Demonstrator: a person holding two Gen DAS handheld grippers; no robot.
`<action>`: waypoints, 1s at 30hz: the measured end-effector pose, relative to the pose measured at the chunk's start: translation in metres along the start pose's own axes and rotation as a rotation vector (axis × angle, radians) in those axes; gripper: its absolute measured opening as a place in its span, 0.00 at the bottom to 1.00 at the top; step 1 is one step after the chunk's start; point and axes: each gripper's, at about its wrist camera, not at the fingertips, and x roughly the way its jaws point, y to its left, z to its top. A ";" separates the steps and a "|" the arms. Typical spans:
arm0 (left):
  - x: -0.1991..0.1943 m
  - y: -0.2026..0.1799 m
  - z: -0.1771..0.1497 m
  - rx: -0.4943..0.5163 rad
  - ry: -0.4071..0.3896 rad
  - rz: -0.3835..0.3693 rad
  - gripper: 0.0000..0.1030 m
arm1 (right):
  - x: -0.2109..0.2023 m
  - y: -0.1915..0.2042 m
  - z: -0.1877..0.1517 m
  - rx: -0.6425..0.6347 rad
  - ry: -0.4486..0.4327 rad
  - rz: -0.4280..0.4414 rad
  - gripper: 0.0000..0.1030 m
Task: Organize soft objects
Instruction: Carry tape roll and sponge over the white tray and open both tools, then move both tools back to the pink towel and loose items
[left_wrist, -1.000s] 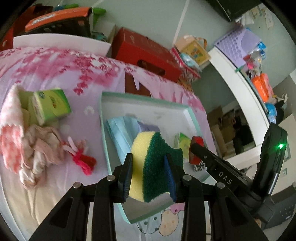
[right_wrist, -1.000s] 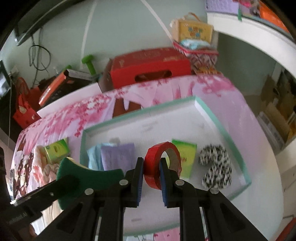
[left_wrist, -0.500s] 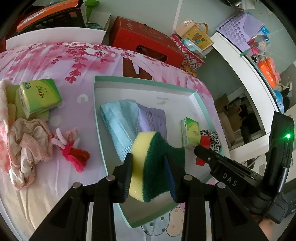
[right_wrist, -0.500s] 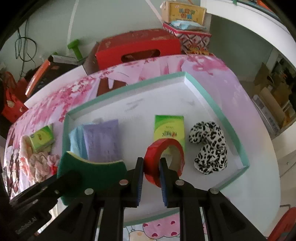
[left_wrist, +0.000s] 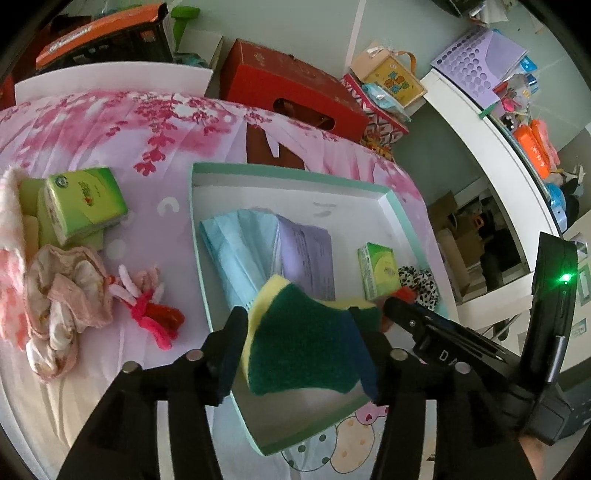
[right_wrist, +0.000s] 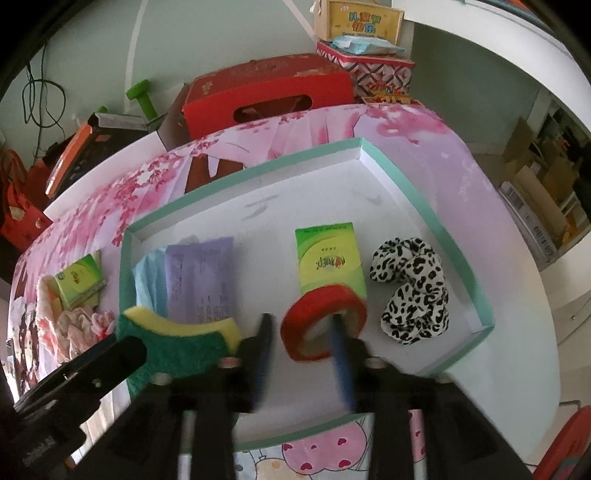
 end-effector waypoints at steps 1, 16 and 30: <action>-0.002 0.000 0.001 0.002 -0.007 0.006 0.60 | -0.002 0.000 0.001 0.002 -0.009 0.001 0.60; -0.017 0.020 0.011 0.021 -0.100 0.255 0.99 | 0.004 -0.004 0.002 0.022 -0.001 -0.045 1.00; -0.027 0.026 0.014 0.035 -0.146 0.323 1.00 | 0.003 0.010 0.005 -0.006 -0.023 -0.045 1.00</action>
